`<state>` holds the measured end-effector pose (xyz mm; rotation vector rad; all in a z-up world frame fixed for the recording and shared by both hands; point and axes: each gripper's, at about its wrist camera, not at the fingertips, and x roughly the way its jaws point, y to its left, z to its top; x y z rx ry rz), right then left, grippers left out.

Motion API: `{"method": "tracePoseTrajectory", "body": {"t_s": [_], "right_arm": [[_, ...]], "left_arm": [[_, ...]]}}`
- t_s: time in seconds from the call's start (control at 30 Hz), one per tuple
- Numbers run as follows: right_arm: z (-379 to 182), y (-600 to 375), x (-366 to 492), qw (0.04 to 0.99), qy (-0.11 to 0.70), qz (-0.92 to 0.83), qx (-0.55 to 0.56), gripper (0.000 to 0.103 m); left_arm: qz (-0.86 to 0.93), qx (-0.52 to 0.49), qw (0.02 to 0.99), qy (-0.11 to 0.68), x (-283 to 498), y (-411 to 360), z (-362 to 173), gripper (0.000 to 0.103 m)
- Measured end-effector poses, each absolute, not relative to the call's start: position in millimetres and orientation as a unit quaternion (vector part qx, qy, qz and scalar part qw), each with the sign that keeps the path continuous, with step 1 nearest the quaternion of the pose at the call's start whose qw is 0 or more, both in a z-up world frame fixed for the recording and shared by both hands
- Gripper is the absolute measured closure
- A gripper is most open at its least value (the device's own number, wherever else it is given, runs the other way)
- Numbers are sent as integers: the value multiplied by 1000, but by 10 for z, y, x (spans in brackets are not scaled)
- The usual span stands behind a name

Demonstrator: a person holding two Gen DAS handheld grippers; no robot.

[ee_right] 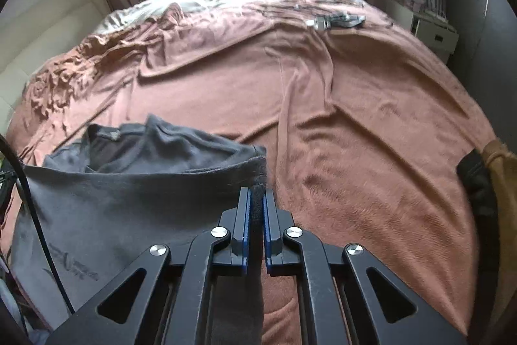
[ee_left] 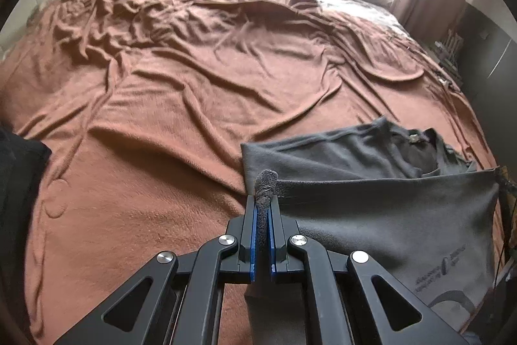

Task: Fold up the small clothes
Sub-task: 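Lift the folded edge with both grippers and fold it over the shirt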

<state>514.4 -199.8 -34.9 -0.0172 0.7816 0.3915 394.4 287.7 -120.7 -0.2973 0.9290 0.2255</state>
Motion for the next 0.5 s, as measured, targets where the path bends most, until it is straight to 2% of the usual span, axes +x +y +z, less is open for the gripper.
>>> {"method": "tracePoseTrajectory", "body": {"t_s": [0.27, 0.5], "right_arm": [[47, -2066, 4913, 923, 337, 185, -12, 100], [-72, -2116, 5156, 921, 346, 178, 9, 100]], "left_arm": [[125, -124, 899, 400, 3882, 2869, -650, 97], [129, -115, 901, 399, 4214, 2915, -569, 97]]}}
